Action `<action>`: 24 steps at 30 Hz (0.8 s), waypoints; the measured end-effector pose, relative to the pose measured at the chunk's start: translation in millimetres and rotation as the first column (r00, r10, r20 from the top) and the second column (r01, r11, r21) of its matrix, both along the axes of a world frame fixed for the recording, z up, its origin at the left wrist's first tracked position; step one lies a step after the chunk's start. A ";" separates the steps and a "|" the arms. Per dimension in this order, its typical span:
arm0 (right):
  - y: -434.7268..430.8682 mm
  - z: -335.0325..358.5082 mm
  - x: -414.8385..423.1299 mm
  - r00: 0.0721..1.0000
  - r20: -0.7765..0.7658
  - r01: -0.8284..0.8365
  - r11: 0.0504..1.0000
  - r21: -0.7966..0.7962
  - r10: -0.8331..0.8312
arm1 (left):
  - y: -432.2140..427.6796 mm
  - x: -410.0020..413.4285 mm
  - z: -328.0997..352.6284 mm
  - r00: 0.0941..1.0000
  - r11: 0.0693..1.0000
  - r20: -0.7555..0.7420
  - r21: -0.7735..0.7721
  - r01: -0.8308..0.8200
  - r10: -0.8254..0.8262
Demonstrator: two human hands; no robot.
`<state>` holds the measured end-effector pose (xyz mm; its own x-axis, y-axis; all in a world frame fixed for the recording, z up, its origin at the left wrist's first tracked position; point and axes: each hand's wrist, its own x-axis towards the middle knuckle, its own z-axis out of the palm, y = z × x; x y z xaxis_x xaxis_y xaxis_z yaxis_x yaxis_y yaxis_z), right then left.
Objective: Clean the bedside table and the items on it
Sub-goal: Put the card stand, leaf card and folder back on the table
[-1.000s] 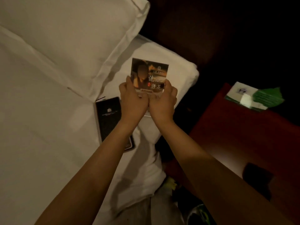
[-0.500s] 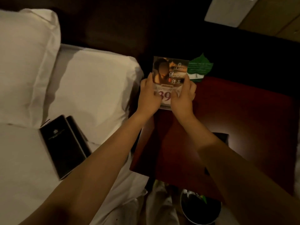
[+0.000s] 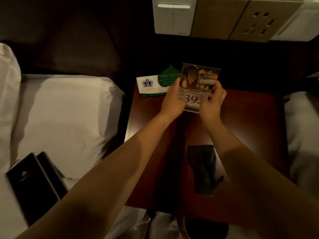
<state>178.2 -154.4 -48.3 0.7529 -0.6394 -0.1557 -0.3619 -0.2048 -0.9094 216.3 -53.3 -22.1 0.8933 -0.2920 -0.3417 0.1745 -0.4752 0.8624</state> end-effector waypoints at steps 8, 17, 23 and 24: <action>-39.9 -10.8 31.9 0.998 0.022 -0.063 0.998 -0.005 0.063 | -35.2 26.5 -15.6 0.998 0.998 -0.063 -0.070 0.012 -0.016; -52.5 -19.8 39.1 0.995 0.099 -0.036 0.999 0.029 0.033 | -47.7 35.3 -34.7 1.000 0.995 -0.011 -0.098 0.004 -0.005; -49.3 -28.2 35.7 0.995 0.084 -0.043 0.999 -0.009 0.043 | -43.9 28.1 -39.1 0.999 0.994 0.036 -0.107 0.018 -0.014; -49.3 -28.1 36.0 0.996 0.085 -0.038 0.999 -0.007 0.039 | -44.0 27.6 -39.8 0.999 0.993 0.044 -0.115 0.022 -0.017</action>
<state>214.2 -203.6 -76.5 0.7873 -0.6104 -0.0866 -0.2750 -0.2221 -0.9354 243.9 -97.3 -61.9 0.9000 -0.3451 -0.2661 0.1278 -0.3748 0.9183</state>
